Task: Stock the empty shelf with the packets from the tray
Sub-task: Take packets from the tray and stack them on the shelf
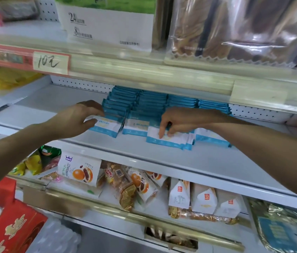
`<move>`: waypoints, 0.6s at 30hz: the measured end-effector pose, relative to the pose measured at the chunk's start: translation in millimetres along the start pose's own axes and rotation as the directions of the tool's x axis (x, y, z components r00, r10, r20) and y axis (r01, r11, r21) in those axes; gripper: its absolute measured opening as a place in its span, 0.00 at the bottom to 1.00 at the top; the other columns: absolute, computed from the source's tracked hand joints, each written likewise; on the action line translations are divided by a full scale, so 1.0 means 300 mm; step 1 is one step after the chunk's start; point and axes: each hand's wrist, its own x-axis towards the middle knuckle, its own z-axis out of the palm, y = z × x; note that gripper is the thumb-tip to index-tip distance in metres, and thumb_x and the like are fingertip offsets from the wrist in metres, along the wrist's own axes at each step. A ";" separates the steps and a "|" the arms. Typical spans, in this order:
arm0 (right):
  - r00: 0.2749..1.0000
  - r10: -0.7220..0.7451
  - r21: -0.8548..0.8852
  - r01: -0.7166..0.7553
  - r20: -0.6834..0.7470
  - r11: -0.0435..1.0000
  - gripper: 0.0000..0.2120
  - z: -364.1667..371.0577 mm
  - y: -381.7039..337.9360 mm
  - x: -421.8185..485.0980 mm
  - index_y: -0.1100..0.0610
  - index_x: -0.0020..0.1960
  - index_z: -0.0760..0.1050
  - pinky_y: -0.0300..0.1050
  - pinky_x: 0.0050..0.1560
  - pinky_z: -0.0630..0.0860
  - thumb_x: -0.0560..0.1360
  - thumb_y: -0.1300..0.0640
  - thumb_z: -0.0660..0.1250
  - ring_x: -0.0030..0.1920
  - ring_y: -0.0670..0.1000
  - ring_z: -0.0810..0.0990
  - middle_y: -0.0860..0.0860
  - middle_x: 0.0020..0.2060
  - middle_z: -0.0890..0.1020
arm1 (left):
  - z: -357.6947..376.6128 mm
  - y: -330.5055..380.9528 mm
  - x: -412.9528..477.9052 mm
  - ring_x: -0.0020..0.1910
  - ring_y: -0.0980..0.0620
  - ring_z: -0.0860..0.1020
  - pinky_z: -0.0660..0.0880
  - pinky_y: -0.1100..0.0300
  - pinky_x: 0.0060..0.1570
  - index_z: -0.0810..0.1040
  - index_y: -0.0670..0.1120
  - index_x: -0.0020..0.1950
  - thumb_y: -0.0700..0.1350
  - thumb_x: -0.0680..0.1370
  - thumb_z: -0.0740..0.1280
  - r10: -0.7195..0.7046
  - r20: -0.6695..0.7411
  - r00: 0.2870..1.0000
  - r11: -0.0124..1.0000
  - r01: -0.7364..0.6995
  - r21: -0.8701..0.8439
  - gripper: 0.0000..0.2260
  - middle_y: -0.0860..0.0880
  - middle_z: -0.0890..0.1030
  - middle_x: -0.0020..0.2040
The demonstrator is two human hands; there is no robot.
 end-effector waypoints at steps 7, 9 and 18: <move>0.982 0.184 0.134 -0.175 -0.053 0.975 0.16 -0.020 0.220 -0.203 0.48 0.50 0.88 0.44 0.41 0.69 0.70 0.67 0.75 0.38 0.48 0.74 0.58 0.40 0.83 | 0.050 0.070 0.099 0.63 0.45 0.77 0.66 0.61 0.59 0.78 0.46 0.71 0.41 0.82 0.66 -0.035 0.036 0.999 0.999 0.035 -0.013 0.17 0.48 0.77 0.70; 0.966 0.254 0.115 -0.248 -0.039 0.962 0.15 -0.016 0.277 -0.274 0.46 0.49 0.87 0.39 0.39 0.69 0.71 0.65 0.75 0.37 0.46 0.74 0.49 0.36 0.81 | 0.072 0.061 0.121 0.65 0.43 0.76 0.65 0.61 0.61 0.78 0.45 0.70 0.40 0.81 0.67 -0.012 0.029 1.000 1.000 0.013 -0.014 0.16 0.51 0.78 0.65; 0.944 0.328 -0.007 -0.329 -0.046 0.944 0.16 0.084 0.366 -0.369 0.42 0.49 0.86 0.41 0.44 0.71 0.74 0.64 0.72 0.43 0.45 0.78 0.40 0.40 0.80 | 0.114 -0.039 0.208 0.65 0.56 0.73 0.75 0.50 0.64 0.71 0.68 0.69 0.56 0.83 0.61 0.087 0.083 0.993 0.995 -0.091 0.040 0.15 0.65 0.72 0.68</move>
